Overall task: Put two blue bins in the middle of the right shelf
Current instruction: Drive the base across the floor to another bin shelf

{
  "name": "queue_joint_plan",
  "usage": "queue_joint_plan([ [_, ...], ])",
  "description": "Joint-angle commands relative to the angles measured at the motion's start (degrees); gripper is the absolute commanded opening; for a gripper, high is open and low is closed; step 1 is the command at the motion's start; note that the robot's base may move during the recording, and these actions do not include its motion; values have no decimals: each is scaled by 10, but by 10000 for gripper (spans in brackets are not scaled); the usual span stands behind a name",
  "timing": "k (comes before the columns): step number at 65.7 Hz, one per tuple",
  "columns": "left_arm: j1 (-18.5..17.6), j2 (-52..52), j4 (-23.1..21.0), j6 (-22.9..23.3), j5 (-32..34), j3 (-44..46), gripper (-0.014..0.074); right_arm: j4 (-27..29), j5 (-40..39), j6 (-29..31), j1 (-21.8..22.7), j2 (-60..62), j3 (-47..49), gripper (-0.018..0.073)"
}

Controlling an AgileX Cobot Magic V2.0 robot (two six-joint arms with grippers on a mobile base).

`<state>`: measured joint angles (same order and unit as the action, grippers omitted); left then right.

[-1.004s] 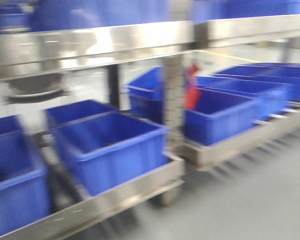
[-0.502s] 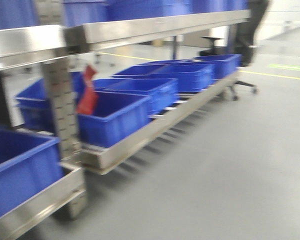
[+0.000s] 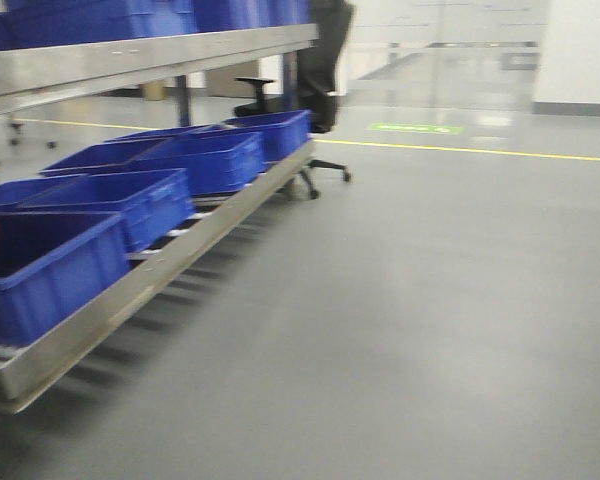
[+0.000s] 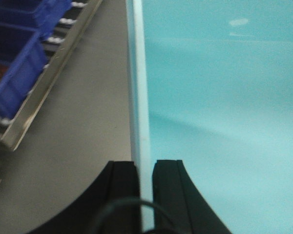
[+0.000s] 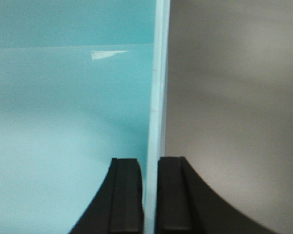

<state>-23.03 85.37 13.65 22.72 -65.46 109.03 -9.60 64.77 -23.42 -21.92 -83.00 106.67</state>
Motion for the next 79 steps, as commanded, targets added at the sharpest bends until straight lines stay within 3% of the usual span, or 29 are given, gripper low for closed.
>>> queue_joint_plan([
  [1, -2, -11, -14, 0, 55, 10, -111, 13, -44, 0, 0, 13, 8, -162],
  [79, -2, -11, -14, 0, 55, 10, -111, 13, -44, 0, 0, 13, 8, -162],
])
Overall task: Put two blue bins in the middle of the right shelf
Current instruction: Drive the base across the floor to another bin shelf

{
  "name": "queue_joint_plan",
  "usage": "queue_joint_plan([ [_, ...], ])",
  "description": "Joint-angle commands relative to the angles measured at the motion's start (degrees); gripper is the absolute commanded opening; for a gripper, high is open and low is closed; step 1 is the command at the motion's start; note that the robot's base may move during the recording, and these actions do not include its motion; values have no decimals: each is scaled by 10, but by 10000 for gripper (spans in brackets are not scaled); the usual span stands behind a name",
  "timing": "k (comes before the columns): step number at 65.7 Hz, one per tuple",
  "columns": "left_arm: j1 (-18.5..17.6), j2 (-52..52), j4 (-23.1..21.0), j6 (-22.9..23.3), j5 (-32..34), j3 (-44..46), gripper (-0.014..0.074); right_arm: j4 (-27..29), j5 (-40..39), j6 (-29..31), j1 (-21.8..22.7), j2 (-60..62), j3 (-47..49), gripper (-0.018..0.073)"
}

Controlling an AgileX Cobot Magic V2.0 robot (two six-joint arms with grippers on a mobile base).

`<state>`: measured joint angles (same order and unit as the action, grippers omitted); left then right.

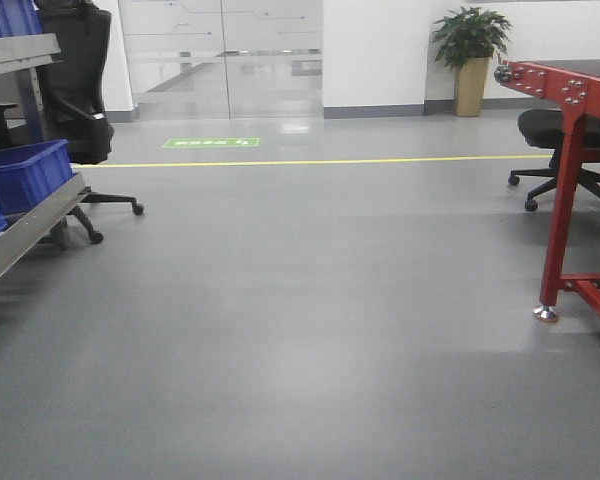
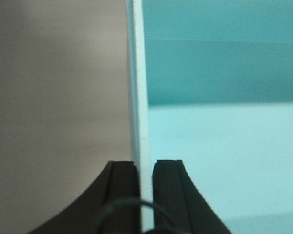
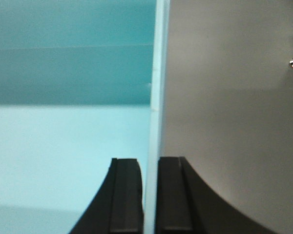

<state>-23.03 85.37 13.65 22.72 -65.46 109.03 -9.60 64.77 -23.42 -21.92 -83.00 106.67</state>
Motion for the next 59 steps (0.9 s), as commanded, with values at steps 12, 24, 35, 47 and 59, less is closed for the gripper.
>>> queue_joint_plan([
  [12, -2, -11, -14, 0, 55, 10, -111, 13, -44, 0, 0, 13, 8, -162],
  [24, -2, -11, -13, 0, 55, 10, -111, 13, -44, 0, 0, 13, 8, -162],
  [35, -2, -11, -13, 0, 55, 10, -111, 13, -44, 0, 0, 13, 8, -162],
  [47, -2, -11, -13, 0, 55, 10, -111, 13, -44, 0, 0, 13, 8, -162],
  [59, -2, -11, -12, 0, 55, 10, -111, 13, -44, 0, 0, 13, 8, -162],
])
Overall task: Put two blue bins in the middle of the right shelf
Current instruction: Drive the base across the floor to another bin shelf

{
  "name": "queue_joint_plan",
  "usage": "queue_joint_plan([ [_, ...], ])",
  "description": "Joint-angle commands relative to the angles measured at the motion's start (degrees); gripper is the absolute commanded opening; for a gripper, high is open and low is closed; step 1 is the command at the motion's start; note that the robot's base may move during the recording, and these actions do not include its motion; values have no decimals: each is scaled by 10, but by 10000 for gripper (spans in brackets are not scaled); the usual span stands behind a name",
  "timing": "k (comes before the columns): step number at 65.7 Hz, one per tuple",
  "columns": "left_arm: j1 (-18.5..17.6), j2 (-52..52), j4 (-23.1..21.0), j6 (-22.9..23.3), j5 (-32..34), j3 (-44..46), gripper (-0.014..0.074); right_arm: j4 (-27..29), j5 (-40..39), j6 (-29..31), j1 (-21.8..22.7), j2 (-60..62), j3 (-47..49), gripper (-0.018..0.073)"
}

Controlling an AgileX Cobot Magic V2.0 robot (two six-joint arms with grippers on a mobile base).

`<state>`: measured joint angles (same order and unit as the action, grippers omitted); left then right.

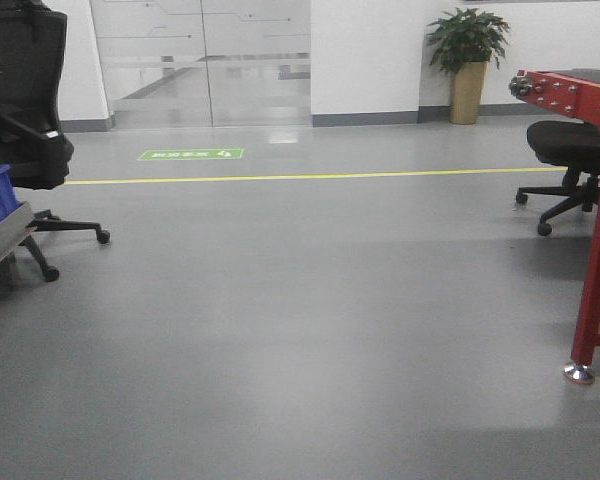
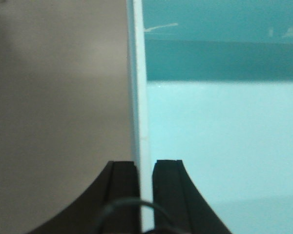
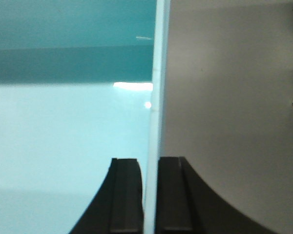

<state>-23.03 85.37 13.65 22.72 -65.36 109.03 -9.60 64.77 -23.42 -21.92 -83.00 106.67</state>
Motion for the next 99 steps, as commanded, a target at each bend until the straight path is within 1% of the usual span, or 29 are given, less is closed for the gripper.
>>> queue_joint_plan([
  [1, -2, -11, -10, 0, 54, 10, -111, 13, -44, 0, 0, 13, 8, -162],
  [19, -2, -11, 6, 0, 56, 10, -111, 13, -44, 0, 0, 13, 8, -162],
  [28, -2, -10, 6, 0, 67, 10, -111, 13, -44, 0, 0, 13, 8, -162],
  [99, -2, -10, 8, 0, 68, 10, -111, 13, -44, 0, 0, 13, 8, -162],
])
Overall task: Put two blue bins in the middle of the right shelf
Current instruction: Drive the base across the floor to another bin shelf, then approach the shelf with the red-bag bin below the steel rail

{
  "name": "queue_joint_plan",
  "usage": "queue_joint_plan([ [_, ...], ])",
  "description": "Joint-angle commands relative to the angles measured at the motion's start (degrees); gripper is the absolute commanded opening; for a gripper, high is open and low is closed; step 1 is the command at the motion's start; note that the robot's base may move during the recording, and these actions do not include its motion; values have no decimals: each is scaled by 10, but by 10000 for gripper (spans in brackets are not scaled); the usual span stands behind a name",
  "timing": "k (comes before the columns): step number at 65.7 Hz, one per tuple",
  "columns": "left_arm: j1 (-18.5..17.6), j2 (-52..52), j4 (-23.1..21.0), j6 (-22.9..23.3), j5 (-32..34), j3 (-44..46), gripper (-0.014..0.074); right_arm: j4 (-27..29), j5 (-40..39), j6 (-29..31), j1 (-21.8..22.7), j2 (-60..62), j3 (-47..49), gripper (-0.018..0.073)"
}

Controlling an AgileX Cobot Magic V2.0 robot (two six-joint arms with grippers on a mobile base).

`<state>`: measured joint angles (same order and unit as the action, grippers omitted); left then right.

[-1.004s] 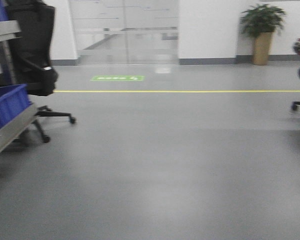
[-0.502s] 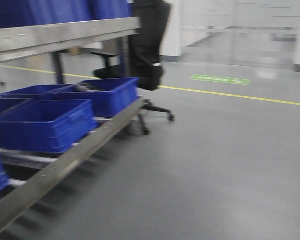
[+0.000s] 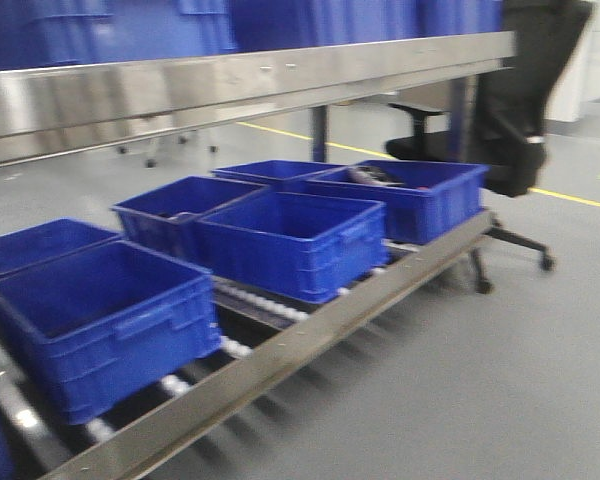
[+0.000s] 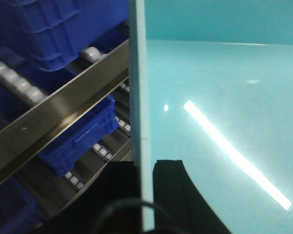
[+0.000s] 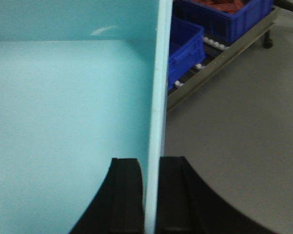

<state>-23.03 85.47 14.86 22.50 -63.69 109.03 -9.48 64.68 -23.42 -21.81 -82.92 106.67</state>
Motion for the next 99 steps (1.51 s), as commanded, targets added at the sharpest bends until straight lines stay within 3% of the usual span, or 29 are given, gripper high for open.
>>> queue_joint_plan([
  [1, -2, -11, -4, 2, 52, 10, -111, 12, -43, 0, -2, 12, 8, -162],
  [99, -2, -11, -4, 2, 52, 10, -111, 12, -43, 0, -2, 12, 8, -162],
])
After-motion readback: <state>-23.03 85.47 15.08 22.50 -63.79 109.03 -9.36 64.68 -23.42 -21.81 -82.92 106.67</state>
